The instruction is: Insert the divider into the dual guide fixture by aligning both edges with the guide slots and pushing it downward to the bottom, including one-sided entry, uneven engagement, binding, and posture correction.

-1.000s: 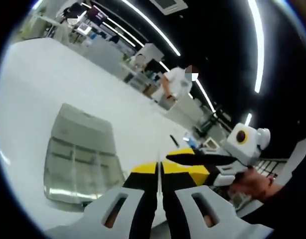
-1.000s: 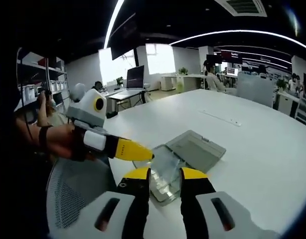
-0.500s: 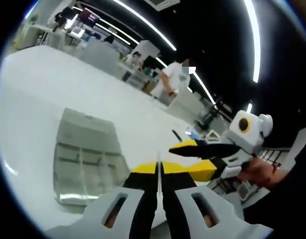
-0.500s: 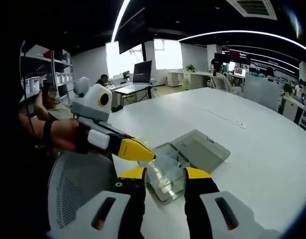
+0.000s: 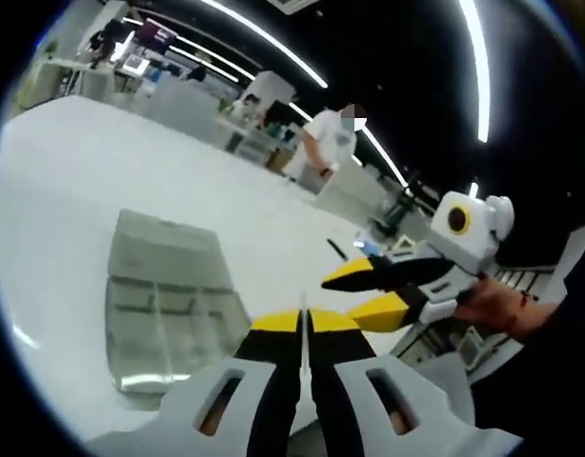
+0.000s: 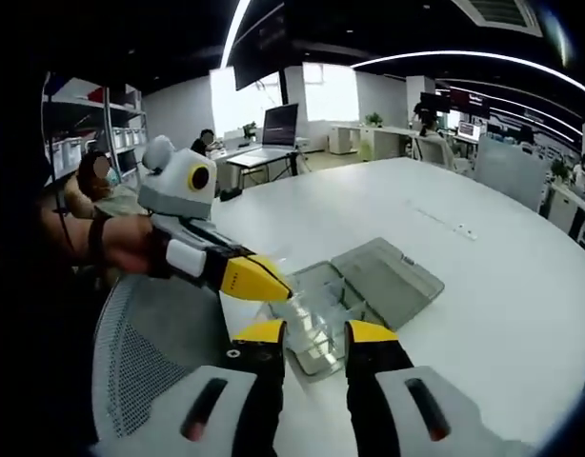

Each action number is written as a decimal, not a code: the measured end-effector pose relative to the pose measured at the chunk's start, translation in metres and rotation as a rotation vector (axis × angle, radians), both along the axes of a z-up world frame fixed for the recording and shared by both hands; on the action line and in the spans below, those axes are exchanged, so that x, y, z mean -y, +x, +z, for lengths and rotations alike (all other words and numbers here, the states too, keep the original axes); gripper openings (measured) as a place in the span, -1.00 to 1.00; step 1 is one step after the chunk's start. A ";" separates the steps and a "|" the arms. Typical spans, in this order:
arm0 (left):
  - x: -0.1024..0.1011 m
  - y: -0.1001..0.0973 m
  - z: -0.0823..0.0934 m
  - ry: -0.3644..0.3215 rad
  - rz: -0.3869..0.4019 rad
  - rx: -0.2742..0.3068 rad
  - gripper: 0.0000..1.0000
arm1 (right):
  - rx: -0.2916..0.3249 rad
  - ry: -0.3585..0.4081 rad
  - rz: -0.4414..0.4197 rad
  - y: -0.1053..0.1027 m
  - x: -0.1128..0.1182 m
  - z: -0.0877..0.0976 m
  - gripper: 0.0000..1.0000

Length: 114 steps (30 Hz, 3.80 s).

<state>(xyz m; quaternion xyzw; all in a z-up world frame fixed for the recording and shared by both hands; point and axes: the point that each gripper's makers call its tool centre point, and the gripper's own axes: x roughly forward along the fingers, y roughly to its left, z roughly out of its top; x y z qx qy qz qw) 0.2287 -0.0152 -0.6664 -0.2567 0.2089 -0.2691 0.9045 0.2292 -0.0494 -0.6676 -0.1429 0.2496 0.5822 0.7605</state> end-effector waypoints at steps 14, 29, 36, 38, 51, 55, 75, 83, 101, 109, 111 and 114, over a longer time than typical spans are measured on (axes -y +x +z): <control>0.009 0.002 -0.005 0.027 -0.050 0.003 -1.00 | -0.012 -0.016 0.011 0.002 0.005 -0.005 -0.62; 0.025 -0.001 0.003 0.067 -0.150 0.029 -1.00 | -0.019 -0.030 0.052 0.002 0.006 -0.005 -0.64; 0.034 -0.008 0.001 0.111 -0.203 0.040 -1.00 | -0.013 -0.052 0.096 -0.003 0.006 -0.006 -0.65; 0.035 -0.011 -0.001 0.112 -0.216 0.039 -1.00 | -0.015 -0.063 0.101 -0.004 0.008 -0.007 -0.65; 0.045 -0.022 0.000 0.181 -0.339 0.092 -1.00 | -0.023 -0.110 0.193 -0.014 0.014 -0.012 -0.67; 0.047 -0.025 0.002 0.206 -0.377 0.117 -1.00 | -0.031 -0.116 0.244 -0.020 0.014 -0.011 -0.71; 0.049 -0.034 -0.002 0.243 -0.473 0.145 -1.00 | -0.078 -0.181 0.409 -0.039 0.015 -0.016 -0.96; 0.050 -0.038 -0.002 0.248 -0.512 0.177 -1.00 | -0.095 -0.199 0.446 -0.045 0.018 -0.015 -1.00; 0.041 -0.034 -0.003 0.279 -0.459 0.193 -0.84 | -0.106 -0.215 0.457 -0.047 0.012 -0.012 -1.00; 0.017 -0.033 0.001 0.306 -0.328 0.191 -0.64 | -0.114 -0.234 0.454 -0.046 0.006 -0.010 -1.00; 0.014 -0.035 0.002 0.315 -0.313 0.195 -0.56 | -0.095 -0.240 0.450 -0.045 0.004 -0.010 -1.00; 0.010 -0.038 0.002 0.343 -0.300 0.189 -0.56 | -0.092 -0.255 0.433 -0.042 0.002 -0.010 -1.00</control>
